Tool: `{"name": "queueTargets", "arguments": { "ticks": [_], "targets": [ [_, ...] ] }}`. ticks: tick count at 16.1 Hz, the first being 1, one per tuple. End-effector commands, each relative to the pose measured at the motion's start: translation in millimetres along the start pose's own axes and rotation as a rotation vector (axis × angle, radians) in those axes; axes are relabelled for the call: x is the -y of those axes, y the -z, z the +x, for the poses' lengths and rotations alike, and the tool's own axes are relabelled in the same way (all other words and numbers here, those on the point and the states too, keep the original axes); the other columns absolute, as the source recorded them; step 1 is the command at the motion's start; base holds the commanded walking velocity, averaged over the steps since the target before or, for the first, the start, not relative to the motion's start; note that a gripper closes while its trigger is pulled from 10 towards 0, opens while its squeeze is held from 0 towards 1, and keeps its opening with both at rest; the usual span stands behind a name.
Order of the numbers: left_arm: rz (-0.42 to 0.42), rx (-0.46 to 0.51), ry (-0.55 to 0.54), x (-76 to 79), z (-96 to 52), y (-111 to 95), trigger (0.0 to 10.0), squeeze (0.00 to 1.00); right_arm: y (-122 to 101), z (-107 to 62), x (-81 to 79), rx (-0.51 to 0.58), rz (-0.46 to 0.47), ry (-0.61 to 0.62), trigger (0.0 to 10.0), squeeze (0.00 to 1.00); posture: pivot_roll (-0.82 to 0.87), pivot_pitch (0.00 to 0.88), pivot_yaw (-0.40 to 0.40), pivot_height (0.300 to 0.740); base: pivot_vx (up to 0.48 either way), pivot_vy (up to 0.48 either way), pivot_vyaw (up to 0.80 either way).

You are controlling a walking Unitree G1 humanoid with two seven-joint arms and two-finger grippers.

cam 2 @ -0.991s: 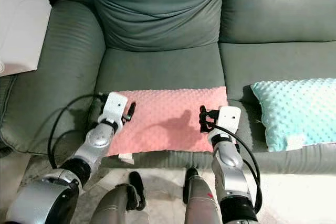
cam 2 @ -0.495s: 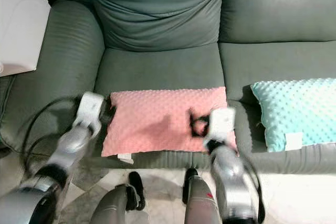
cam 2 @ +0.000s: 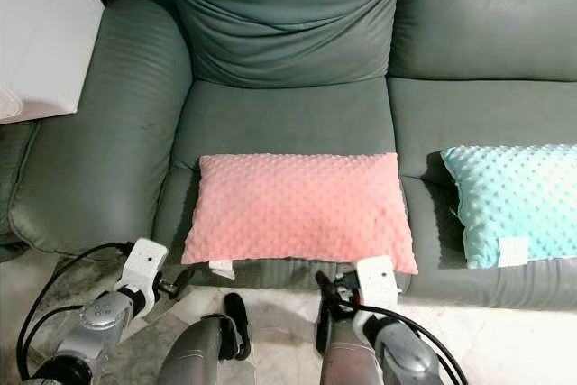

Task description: Move the pillow to the sofa

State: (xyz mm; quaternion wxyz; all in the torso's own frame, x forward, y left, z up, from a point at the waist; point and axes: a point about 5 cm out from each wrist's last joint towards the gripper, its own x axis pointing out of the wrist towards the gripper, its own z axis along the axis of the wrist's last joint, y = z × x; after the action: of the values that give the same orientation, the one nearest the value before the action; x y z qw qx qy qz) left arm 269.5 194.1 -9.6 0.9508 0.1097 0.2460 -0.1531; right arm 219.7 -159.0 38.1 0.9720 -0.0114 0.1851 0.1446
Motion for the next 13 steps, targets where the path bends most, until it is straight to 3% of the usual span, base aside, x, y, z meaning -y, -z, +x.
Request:
{"name": "queueTargets", "arguments": {
  "ticks": [1,2,3,4,5,6,10,13],
  "targets": [
    [-0.004,-0.076,0.018,4.7,-5.3,18.6,10.0,1.0,15.2,0.8,-6.4,-0.039,0.0,-0.038,10.0,0.95,-0.13,0.378,0.108,0.74,0.0,0.0,0.0],
    [-0.005,-0.058,0.02,7.1,-4.1,15.8,10.0,1.0,13.4,4.1,-4.2,-0.018,-0.004,-0.033,10.0,0.92,-0.13,0.379,0.108,0.74,0.0,0.0,0.0],
    [-0.011,-0.044,0.027,9.2,-2.4,12.4,10.0,0.05,13.0,7.6,-1.3,-0.016,0.034,-0.02,10.0,0.76,-0.13,0.38,0.107,0.74,0.0,0.0,0.0],
    [-0.018,-0.053,0.028,11.2,0.0,10.9,10.0,0.0,13.7,11.7,0.1,-0.025,0.066,-0.021,10.0,0.62,-0.13,0.386,0.109,0.74,0.0,0.0,0.0],
    [-0.027,-0.069,0.032,14.8,3.6,8.8,10.0,0.0,16.5,14.4,-1.8,-0.048,0.077,-0.045,10.0,0.22,-0.14,0.395,0.108,0.74,0.0,0.0,0.0],
    [-0.024,-0.069,0.037,17.3,6.4,5.7,10.0,0.0,18.3,16.3,-3.2,-0.061,0.083,-0.06,10.0,0.0,-0.14,0.399,0.107,0.74,0.0,0.0,0.0],
    [0.001,-0.099,0.092,29.0,16.3,-4.9,10.0,0.0,28.2,20.9,-10.2,-0.14,0.139,-0.142,10.0,0.0,-0.15,0.42,0.106,0.74,0.0,0.0,0.0],
    [0.0,-0.1,0.128,33.7,17.8,-7.7,10.0,0.0,26.5,19.8,-15.7,-0.139,0.148,-0.179,10.0,0.0,-0.14,0.425,0.107,0.74,0.0,0.0,0.0]
  ]
}}
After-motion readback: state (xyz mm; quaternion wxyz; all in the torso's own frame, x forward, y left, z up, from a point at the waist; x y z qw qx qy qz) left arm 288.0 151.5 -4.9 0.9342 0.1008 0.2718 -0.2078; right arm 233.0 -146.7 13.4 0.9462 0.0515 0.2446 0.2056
